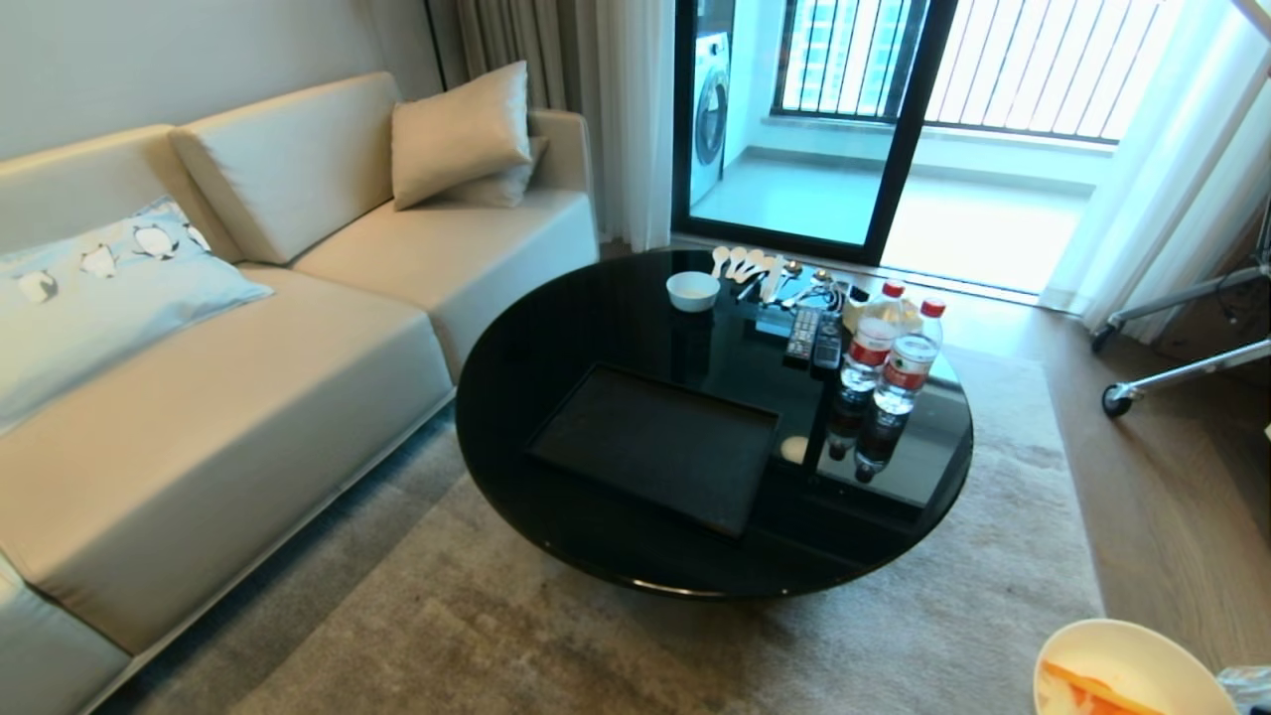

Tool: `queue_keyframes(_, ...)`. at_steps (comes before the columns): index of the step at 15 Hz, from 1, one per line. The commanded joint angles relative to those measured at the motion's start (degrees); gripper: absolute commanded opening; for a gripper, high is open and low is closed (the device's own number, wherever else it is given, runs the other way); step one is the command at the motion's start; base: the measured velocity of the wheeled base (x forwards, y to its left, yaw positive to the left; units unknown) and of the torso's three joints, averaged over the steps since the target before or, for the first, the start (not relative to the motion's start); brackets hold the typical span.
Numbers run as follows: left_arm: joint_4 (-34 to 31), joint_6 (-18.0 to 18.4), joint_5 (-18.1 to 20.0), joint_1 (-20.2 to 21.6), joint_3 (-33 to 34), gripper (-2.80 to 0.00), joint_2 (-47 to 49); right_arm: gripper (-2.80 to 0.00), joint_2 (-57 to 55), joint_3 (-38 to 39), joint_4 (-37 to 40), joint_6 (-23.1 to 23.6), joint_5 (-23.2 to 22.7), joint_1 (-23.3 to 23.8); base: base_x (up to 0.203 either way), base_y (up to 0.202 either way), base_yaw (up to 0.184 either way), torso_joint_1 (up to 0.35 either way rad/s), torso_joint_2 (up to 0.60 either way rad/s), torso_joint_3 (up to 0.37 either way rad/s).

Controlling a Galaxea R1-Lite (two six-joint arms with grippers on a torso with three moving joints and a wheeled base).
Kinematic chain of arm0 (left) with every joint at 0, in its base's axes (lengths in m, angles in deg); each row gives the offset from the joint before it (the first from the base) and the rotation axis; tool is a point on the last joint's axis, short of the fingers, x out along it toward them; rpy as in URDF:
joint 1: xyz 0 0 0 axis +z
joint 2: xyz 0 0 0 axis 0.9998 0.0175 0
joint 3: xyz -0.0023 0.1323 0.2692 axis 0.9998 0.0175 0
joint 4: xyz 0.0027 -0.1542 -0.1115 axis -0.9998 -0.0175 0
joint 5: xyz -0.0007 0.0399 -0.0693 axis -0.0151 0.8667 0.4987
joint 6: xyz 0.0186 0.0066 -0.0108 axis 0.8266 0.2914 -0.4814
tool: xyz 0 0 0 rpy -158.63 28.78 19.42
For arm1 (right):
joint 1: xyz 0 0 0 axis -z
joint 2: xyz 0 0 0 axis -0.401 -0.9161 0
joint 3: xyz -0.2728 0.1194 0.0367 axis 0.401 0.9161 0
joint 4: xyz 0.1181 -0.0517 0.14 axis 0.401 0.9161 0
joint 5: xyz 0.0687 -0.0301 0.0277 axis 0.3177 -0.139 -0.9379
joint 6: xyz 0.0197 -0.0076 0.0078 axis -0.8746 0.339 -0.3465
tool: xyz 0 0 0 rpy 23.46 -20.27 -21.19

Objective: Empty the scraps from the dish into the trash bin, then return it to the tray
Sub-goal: Move the bowl over the trash can

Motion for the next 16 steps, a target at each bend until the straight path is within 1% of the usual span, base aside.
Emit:
queue_keyframes(1,0.0,0.0,0.0,0.0,0.0,-2.80,0.0,-2.80,0.0,0.1,0.2,-0.2,0.0,0.0,0.000,0.000,0.000,0.000,0.00,0.000)
queue_keyframes(5,0.0,0.0,0.0,0.0,0.0,-2.80,0.0,-2.80,0.0,0.1,0.5,-1.8,0.1,0.0,0.002,0.008,-0.141,0.002,0.00,0.002)
queue_keyframes(12,0.0,0.0,0.0,0.0,0.0,-2.80,0.0,-2.80,0.0,0.8,0.5,-2.0,0.1,0.3,0.000,0.011,-0.166,0.003,0.00,0.001)
queue_keyframes(14,0.0,0.0,0.0,0.0,0.0,-2.80,0.0,-2.80,-0.1,0.6,0.5,-3.0,0.2,0.5,0.000,0.010,-0.168,0.001,0.00,0.004)
queue_keyframes(16,0.0,0.0,0.0,0.0,0.0,-2.80,0.0,-2.80,-0.1,0.5,0.5,-3.0,0.2,1.0,0.001,0.011,-0.166,-0.001,0.00,0.002)
